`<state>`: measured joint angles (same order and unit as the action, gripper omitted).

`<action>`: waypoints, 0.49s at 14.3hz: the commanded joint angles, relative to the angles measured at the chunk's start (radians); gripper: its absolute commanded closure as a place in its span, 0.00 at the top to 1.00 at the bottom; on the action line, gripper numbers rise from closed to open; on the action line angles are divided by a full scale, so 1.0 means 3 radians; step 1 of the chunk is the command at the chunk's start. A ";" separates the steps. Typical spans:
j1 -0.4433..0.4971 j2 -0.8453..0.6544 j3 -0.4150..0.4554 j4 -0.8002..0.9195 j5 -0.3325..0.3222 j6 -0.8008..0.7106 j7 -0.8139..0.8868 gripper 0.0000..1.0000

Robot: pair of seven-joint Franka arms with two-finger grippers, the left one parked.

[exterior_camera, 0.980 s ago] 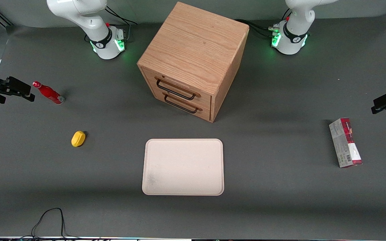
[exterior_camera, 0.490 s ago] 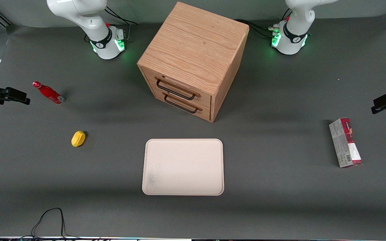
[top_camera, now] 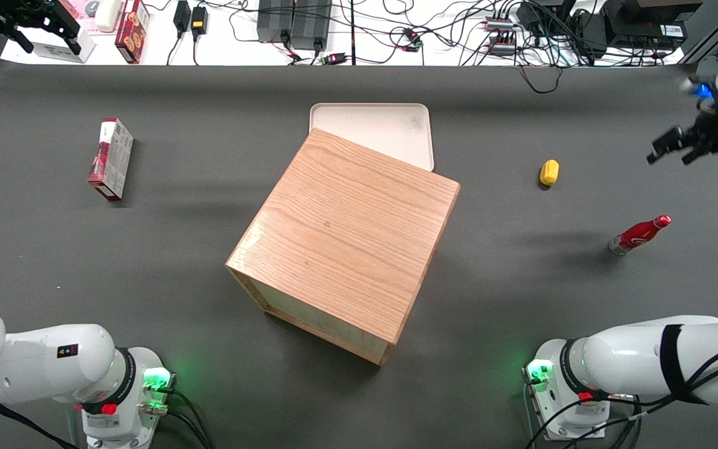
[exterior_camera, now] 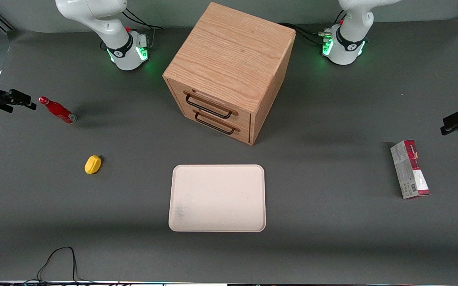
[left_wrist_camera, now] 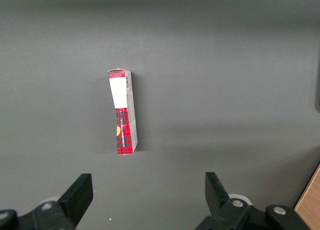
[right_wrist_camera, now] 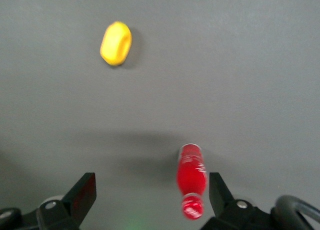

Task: Place coke bottle on tray
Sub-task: 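Move the right gripper down toward the red Coca-Cola bottle, then close the right gripper around the neck of the red bottle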

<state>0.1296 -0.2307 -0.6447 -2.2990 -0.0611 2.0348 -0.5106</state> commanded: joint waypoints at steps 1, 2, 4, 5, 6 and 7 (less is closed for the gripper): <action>0.0038 -0.0146 -0.0228 -0.0643 -0.0047 0.0700 -0.0337 1.00; 0.0043 -0.0141 -0.0335 -0.0798 -0.0047 0.0926 -0.0409 1.00; 0.0044 -0.0106 -0.0407 -0.0896 -0.0047 0.1051 -0.0517 1.00; 0.0044 -0.0106 -0.0428 -0.0917 -0.0047 0.1056 -0.0517 1.00; 0.0044 -0.0111 -0.0448 -0.0952 -0.0052 0.1056 -0.0517 1.00; 0.0044 -0.0101 -0.0469 -0.0958 -0.0108 0.1056 -0.0517 1.00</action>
<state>0.1309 -0.2333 -0.7631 -2.5694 -0.0662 2.3390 -0.6479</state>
